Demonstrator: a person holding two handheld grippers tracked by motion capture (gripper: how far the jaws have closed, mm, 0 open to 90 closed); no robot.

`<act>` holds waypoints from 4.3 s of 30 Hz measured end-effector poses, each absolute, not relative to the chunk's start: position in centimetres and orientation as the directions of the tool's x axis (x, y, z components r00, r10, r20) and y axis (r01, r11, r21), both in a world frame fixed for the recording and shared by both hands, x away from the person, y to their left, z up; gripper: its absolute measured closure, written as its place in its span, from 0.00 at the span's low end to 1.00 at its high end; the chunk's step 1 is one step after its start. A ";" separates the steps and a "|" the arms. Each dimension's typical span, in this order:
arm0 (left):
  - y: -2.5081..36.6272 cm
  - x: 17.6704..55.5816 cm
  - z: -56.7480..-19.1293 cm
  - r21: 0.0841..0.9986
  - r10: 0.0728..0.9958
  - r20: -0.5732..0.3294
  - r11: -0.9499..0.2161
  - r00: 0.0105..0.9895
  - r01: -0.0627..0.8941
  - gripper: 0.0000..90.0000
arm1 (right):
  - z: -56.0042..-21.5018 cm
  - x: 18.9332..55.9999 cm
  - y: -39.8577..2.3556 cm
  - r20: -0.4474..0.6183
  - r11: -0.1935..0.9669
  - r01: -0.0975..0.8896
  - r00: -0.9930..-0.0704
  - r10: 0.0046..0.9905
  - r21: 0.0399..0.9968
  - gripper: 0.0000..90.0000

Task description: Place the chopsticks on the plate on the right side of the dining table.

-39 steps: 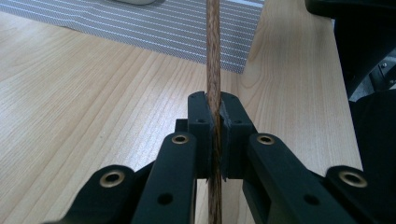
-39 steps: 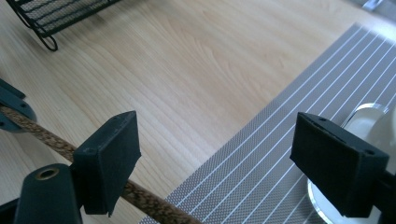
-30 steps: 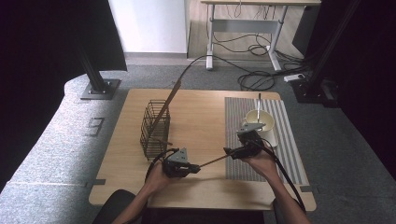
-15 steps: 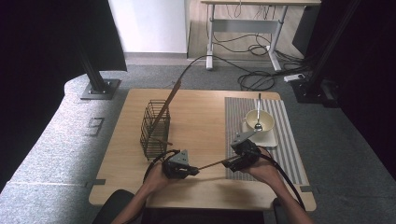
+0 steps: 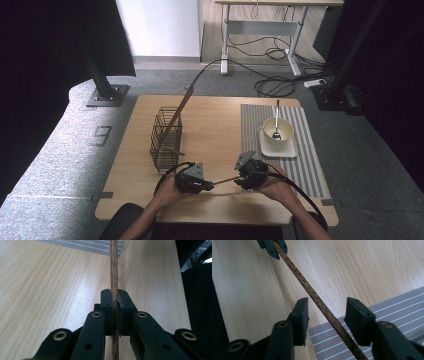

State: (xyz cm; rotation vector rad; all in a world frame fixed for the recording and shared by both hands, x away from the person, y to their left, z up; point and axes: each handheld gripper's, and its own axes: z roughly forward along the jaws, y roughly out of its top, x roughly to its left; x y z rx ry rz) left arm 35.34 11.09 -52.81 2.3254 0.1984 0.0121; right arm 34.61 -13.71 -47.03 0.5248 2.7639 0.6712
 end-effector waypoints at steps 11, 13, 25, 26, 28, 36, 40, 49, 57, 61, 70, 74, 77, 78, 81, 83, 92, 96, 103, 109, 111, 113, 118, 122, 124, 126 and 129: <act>11.1 35.3 -52.9 0.713 0.130 -0.048 -0.690 0.990 0.125 0.94 | -47.3 34.4 -13.4 -0.148 0.866 0.245 -0.930 0.337 0.436 0.76; 11.1 35.3 -52.9 0.718 0.136 -0.048 -0.684 0.990 0.129 0.93 | -47.3 34.4 -13.4 -0.128 0.869 0.245 -0.936 0.327 0.430 0.78; 11.8 35.8 -52.7 0.754 0.203 -0.034 -0.638 0.979 0.159 0.77 | -47.2 34.1 -13.3 -0.017 0.870 0.229 -0.965 0.262 0.437 0.91; 11.8 35.8 -52.7 0.754 0.203 -0.034 -0.638 0.979 0.159 0.74 | -47.1 34.0 -13.3 -0.010 0.867 0.226 -0.966 0.257 0.445 0.92; 11.9 35.8 -52.6 0.760 0.215 -0.035 -0.628 0.976 0.166 0.71 | -47.0 33.9 -13.3 -0.004 0.866 0.222 -0.968 0.250 0.449 0.92; 11.9 36.0 -52.8 0.762 0.267 -0.035 -0.616 0.963 0.198 0.50 | -46.9 33.9 -13.5 -0.010 0.862 0.232 -0.964 0.265 0.451 0.92; 12.0 36.2 -52.9 0.777 0.290 -0.052 -0.589 0.956 0.221 0.37 | -46.5 34.0 -14.0 -0.016 0.854 0.247 -0.958 0.286 0.457 0.92; 11.9 36.3 -52.8 0.800 0.346 -0.059 -0.545 0.937 0.252 0.12 | -46.0 34.2 -14.8 -0.031 0.849 0.266 -0.949 0.314 0.457 0.92; 11.7 36.4 -53.2 0.803 0.386 -0.069 -0.525 0.920 0.281 0.00 | -45.9 34.4 -15.8 -0.044 0.844 0.285 -0.939 0.340 0.454 0.92; 11.6 36.3 -53.3 0.801 0.400 -0.062 -0.526 0.914 0.285 0.00 | -46.0 34.5 -16.4 -0.043 0.835 0.311 -0.928 0.369 0.454 0.92; 11.4 36.1 -53.5 0.799 0.419 -0.026 -0.537 0.908 0.271 0.00 | -45.8 34.8 -17.5 -0.026 0.811 0.341 -0.916 0.401 0.475 0.92; 11.6 36.3 -53.6 0.799 0.443 -0.027 -0.530 0.896 0.286 0.00 | -45.5 34.8 -18.1 -0.036 0.804 0.351 -0.908 0.418 0.480 0.92; 11.6 36.3 -53.8 0.793 0.443 -0.026 -0.537 0.896 0.288 0.00 | -45.4 34.8 -18.5 -0.040 0.798 0.360 -0.901 0.431 0.483 0.92; 11.6 36.3 -53.8 0.793 0.443 -0.026 -0.537 0.896 0.288 0.00 | -45.3 34.8 -18.6 -0.040 0.795 0.365 -0.899 0.437 0.484 0.92; 11.4 36.3 -54.1 0.777 0.443 -0.014 -0.559 0.896 0.289 0.00 | -45.2 35.0 -19.1 -0.042 0.790 0.372 -0.893 0.447 0.487 0.92; 11.3 36.3 -54.3 0.769 0.445 -0.013 -0.568 0.896 0.293 0.00 | -45.1 35.1 -19.3 -0.044 0.785 0.378 -0.889 0.456 0.492 0.92; 10.8 36.4 -55.1 0.726 0.437 -0.010 -0.615 0.899 0.307 0.00 | -45.2 36.0 -20.4 -0.057 0.768 0.408 -0.866 0.497 0.494 0.92; 10.6 36.3 -55.4 0.712 0.434 -0.009 -0.630 0.901 0.310 0.00 | -45.2 36.4 -21.0 -0.057 0.755 0.428 -0.852 0.520 0.496 0.92; 10.3 36.5 -56.0 0.674 0.441 0.000 -0.663 0.898 0.325 0.00 | -45.3 37.2 -22.0 -0.060 0.732 0.462 -0.825 0.562 0.501 0.92; 10.3 36.7 -56.1 0.664 0.447 -0.020 -0.663 0.894 0.347 0.00 | -45.3 37.9 -23.1 -0.065 0.709 0.492 -0.798 0.600 0.506 0.92; 10.3 36.7 -56.1 0.663 0.447 -0.022 -0.663 0.894 0.348 0.00 | -45.3 38.2 -23.5 -0.068 0.705 0.499 -0.791 0.608 0.505 0.92; 10.3 36.7 -56.1 0.663 0.447 -0.022 -0.663 0.894 0.348 0.00 | -45.3 38.4 -23.8 -0.068 0.698 0.509 -0.782 0.620 0.503 0.92; 10.3 36.7 -56.1 0.663 0.448 -0.022 -0.663 0.894 0.348 0.00 | -45.2 39.0 -24.6 -0.068 0.678 0.535 -0.758 0.648 0.504 0.92; 10.3 36.7 -56.1 0.663 0.448 -0.022 -0.663 0.894 0.348 0.00 | -45.3 39.4 -25.0 -0.067 0.669 0.548 -0.746 0.662 0.502 0.92; 10.3 36.7 -56.1 0.663 0.448 -0.021 -0.663 0.894 0.348 0.00 | -45.5 39.7 -25.3 -0.069 0.661 0.565 -0.732 0.677 0.494 0.92; 10.3 36.7 -56.1 0.663 0.448 -0.021 -0.663 0.894 0.348 0.00 | -45.7 40.0 -25.6 -0.068 0.655 0.573 -0.725 0.685 0.492 0.92; 10.3 36.7 -56.1 0.662 0.447 -0.021 -0.664 0.894 0.347 0.00 | -45.9 40.4 -26.1 -0.073 0.648 0.587 -0.711 0.699 0.485 0.92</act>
